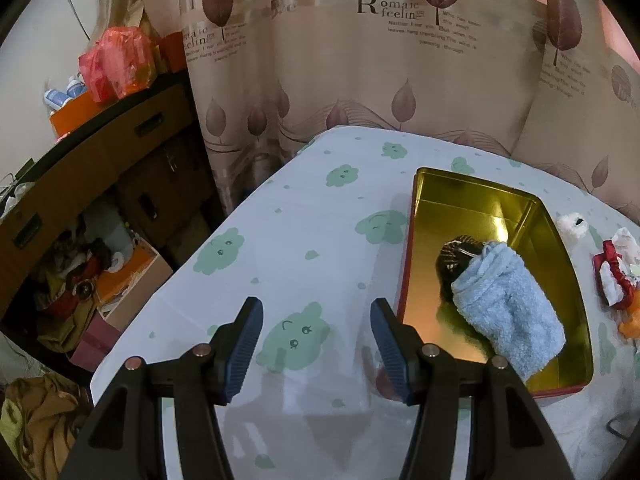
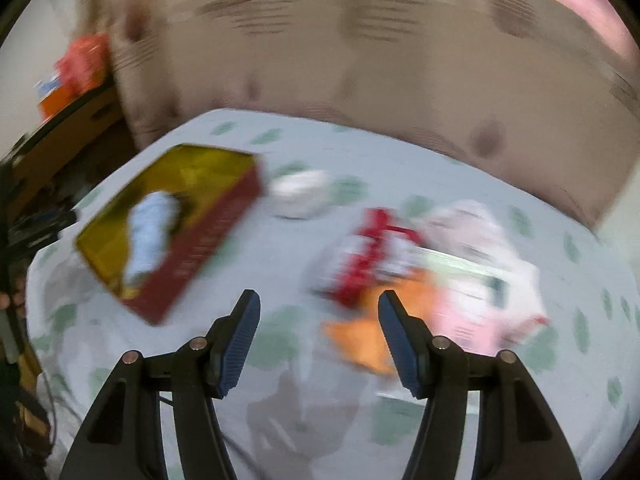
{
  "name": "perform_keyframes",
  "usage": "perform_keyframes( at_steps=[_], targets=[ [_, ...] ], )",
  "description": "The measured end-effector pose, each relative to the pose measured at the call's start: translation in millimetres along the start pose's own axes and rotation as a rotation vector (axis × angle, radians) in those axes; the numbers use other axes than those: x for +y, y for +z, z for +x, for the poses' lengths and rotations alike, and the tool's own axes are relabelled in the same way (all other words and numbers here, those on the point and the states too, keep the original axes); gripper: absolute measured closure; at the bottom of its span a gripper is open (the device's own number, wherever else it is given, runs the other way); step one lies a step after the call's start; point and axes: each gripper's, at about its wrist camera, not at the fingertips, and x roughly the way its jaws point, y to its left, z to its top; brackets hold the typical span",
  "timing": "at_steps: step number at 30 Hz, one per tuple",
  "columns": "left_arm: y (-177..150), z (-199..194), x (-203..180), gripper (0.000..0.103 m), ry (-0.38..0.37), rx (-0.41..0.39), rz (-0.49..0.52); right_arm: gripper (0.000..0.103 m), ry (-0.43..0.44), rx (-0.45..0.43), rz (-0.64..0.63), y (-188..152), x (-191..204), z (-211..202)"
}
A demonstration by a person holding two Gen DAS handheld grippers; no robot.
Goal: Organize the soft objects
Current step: 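Grasp the white red-trimmed sock with the right tool while the left tool grasps the white fluffy sock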
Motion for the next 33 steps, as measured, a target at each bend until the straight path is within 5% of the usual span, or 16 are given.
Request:
perform_keyframes(
  at_steps=[7,11,17,21,25,27,29,33],
  targets=[
    [-3,4,-6,0.046,-0.002,0.005,0.025,0.044,-0.193,-0.021,0.182,-18,-106,-4],
    [-5,6,-9,0.046,-0.021,0.005,0.033,0.044,-0.222,0.004,0.265,-29,-148,8],
    [-5,7,-11,0.046,-0.023,-0.008,0.043,0.044,-0.197,0.022,0.323,-32,-180,38],
    [-3,-9,-14,0.046,-0.003,-0.089,0.064,0.044,-0.163,0.028,0.327,-26,-187,64],
    [3,-20,-22,0.046,-0.048,-0.11,0.054,0.045,-0.146,0.023,0.305,-21,-187,81],
    [4,-23,-32,0.046,-0.077,-0.11,0.075,0.051,-0.138,0.014,0.292,-21,-186,84],
    [5,-26,-49,0.046,-0.093,-0.101,0.123,0.072,-0.105,0.013,0.285,-22,-186,87],
    [7,-34,-89,0.046,-0.149,-0.112,0.198,0.083,-0.114,-0.016,0.228,-28,-173,78]
  ],
)
